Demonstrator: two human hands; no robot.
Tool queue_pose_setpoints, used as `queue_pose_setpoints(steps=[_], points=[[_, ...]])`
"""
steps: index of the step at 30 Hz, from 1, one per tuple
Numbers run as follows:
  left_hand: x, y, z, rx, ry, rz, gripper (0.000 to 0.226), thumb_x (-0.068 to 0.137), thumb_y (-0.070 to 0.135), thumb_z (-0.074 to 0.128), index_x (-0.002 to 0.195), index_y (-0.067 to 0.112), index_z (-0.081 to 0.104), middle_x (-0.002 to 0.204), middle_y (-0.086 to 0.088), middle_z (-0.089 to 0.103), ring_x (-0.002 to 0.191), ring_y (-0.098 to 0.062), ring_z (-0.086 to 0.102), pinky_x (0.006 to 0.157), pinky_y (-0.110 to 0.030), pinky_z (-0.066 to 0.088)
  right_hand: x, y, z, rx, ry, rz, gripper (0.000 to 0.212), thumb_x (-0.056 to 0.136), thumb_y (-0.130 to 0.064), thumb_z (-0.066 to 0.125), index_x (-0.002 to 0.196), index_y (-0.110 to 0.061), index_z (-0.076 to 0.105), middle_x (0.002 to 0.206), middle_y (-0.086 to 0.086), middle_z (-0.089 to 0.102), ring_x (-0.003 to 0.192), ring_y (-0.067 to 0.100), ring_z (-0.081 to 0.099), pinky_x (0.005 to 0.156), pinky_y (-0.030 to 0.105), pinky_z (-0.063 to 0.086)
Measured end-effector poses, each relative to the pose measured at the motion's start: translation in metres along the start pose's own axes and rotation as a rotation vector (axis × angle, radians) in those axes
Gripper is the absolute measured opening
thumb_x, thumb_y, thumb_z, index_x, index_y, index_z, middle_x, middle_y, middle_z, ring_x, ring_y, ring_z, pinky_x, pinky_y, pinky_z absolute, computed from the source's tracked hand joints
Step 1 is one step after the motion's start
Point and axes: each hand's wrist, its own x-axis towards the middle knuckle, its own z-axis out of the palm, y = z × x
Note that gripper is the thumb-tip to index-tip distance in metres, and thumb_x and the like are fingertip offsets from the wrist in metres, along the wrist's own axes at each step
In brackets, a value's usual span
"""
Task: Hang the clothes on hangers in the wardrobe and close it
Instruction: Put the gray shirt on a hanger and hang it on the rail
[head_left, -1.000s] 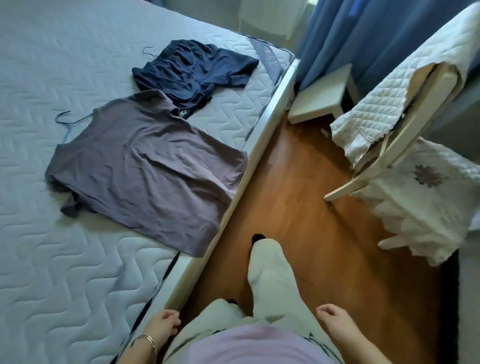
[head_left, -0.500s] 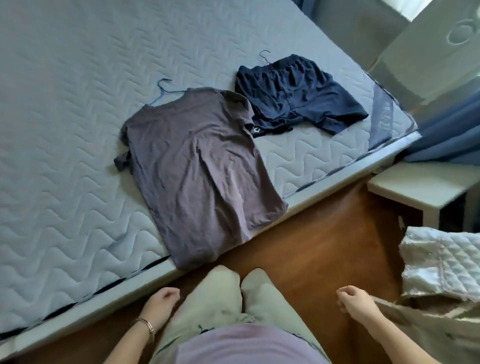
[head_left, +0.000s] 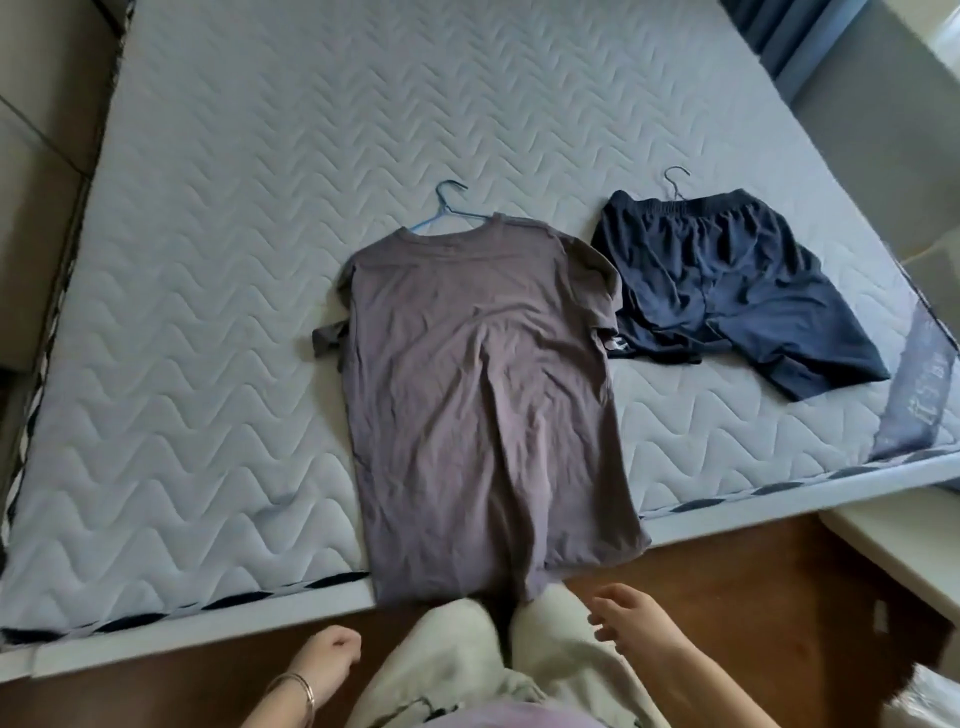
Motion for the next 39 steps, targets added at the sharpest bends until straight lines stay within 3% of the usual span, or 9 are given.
queue_pose_setpoints(steps=[3,6,11,17,21,24,30,36,39], points=[[0.006,0.069,-0.006,0.006,-0.009,0.116,0.007,0.079,0.016,0.060,0.079,0.009,0.064,0.072,-0.007,0.059,0.072,-0.019,0.053,0.071,-0.034,0.046,0.020,-0.039,-0.021,-0.009,0.045,-0.004,0.011,0.090,-0.008,0.051,0.087,-0.008,0.062,0.068,0.004,0.059,0.056,0.014,0.053,0.040,0.011,0.038],[0.034,0.138,-0.014,-0.029,0.067,0.210,0.017,0.090,0.011,0.052,0.104,0.011,0.061,0.106,-0.011,0.064,0.099,-0.024,0.058,0.086,-0.029,0.043,0.050,-0.084,-0.046,-0.030,0.034,-0.007,0.013,0.092,-0.004,0.047,0.091,-0.003,0.060,0.072,0.009,0.055,0.058,0.016,0.049,0.044,0.015,0.039],[0.085,0.247,-0.019,-0.010,0.140,0.352,0.032,0.090,0.010,0.052,0.121,0.005,0.054,0.126,-0.015,0.057,0.119,-0.027,0.053,0.099,-0.029,0.037,0.114,-0.188,-0.077,-0.159,0.007,-0.058,0.013,0.090,-0.004,0.046,0.085,-0.008,0.057,0.079,0.011,0.056,0.061,0.016,0.049,0.047,0.012,0.039],[0.208,0.349,-0.019,0.551,0.357,0.546,0.052,0.092,0.035,0.044,0.140,0.018,0.035,0.155,-0.002,0.023,0.146,-0.024,0.007,0.117,-0.034,0.010,0.241,-0.329,-0.086,-0.325,0.097,-0.265,0.019,0.086,-0.014,0.054,0.098,-0.016,0.068,0.074,-0.003,0.062,0.065,0.014,0.054,0.054,0.021,0.040],[0.289,0.390,-0.012,0.688,0.441,0.590,0.059,0.093,0.047,0.023,0.147,0.022,0.018,0.159,0.000,0.006,0.147,-0.022,-0.001,0.118,-0.041,0.002,0.303,-0.423,-0.080,-0.406,0.164,-0.413,0.028,0.088,-0.018,0.051,0.113,-0.014,0.065,0.111,0.008,0.067,0.097,0.024,0.059,0.084,0.029,0.044],[0.328,0.399,-0.007,0.801,0.470,0.667,0.064,0.091,0.053,0.002,0.141,0.025,0.031,0.150,-0.003,0.035,0.140,-0.025,0.021,0.114,-0.044,0.012,0.346,-0.480,-0.071,-0.467,0.210,-0.502,0.031,0.090,-0.016,0.048,0.119,-0.012,0.060,0.123,0.007,0.062,0.114,0.025,0.054,0.090,0.026,0.040],[0.351,0.383,0.002,0.762,0.598,0.790,0.053,0.089,0.044,0.023,0.137,0.023,0.035,0.144,-0.002,0.034,0.134,-0.026,0.030,0.111,-0.042,0.011,0.428,-0.559,-0.047,-0.521,0.335,-0.727,0.040,0.090,-0.014,0.047,0.130,-0.015,0.048,0.138,0.006,0.045,0.125,0.026,0.043,0.102,0.038,0.036],[0.359,0.377,0.006,0.828,0.646,0.829,0.066,0.072,0.043,0.043,0.134,0.021,0.037,0.142,-0.003,0.033,0.137,-0.027,0.016,0.116,-0.040,-0.001,0.459,-0.584,-0.031,-0.518,0.342,-0.693,0.038,0.092,-0.032,0.047,0.128,-0.021,0.048,0.113,0.000,0.058,0.116,0.024,0.049,0.103,0.043,0.032],[0.358,0.376,0.008,0.845,0.670,0.843,0.066,0.072,0.043,0.043,0.134,0.021,0.036,0.143,-0.003,0.032,0.137,-0.028,0.018,0.116,-0.041,0.002,0.451,-0.581,-0.033,-0.483,0.265,-0.717,0.041,0.090,-0.046,0.048,0.119,-0.018,0.056,0.096,-0.001,0.056,0.101,0.024,0.055,0.091,0.042,0.043]])
